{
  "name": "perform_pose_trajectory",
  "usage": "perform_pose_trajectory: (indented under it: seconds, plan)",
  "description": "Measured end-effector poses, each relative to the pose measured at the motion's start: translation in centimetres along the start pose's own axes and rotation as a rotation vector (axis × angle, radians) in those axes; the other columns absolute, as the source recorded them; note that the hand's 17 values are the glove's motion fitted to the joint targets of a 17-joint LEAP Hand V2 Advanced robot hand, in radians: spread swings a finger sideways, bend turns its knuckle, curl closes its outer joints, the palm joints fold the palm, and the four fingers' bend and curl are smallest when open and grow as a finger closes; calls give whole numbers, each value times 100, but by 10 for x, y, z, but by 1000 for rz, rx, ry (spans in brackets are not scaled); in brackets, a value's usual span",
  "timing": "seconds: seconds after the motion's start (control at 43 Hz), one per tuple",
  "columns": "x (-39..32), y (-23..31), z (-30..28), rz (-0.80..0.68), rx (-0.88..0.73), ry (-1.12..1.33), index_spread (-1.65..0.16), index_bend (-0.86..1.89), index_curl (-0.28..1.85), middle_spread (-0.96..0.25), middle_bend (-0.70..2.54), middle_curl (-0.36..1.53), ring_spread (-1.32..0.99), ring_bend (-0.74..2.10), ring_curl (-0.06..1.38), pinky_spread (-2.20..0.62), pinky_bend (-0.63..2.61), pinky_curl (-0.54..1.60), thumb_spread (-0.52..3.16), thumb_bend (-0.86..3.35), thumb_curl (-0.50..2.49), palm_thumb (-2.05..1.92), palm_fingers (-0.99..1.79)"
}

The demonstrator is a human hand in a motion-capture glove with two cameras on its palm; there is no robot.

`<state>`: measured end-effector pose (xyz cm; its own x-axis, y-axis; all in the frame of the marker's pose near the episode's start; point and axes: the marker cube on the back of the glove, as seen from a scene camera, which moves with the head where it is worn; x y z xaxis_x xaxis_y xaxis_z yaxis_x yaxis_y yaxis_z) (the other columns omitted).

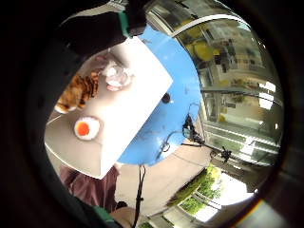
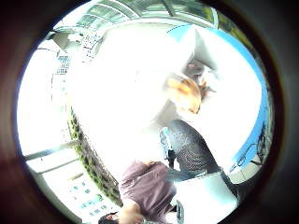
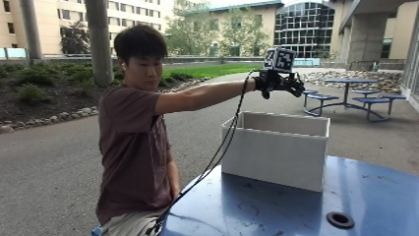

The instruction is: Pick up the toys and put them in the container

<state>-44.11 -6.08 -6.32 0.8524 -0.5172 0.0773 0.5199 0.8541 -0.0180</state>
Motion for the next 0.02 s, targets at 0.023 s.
perform_pose_trajectory:
  seconds: [0.023]
  plan:
    - [8,3,1,0,-1,-1,-18,14,56,-7,22,52,-17,68,59,-9,125,54,109,-4,73,18,-46]
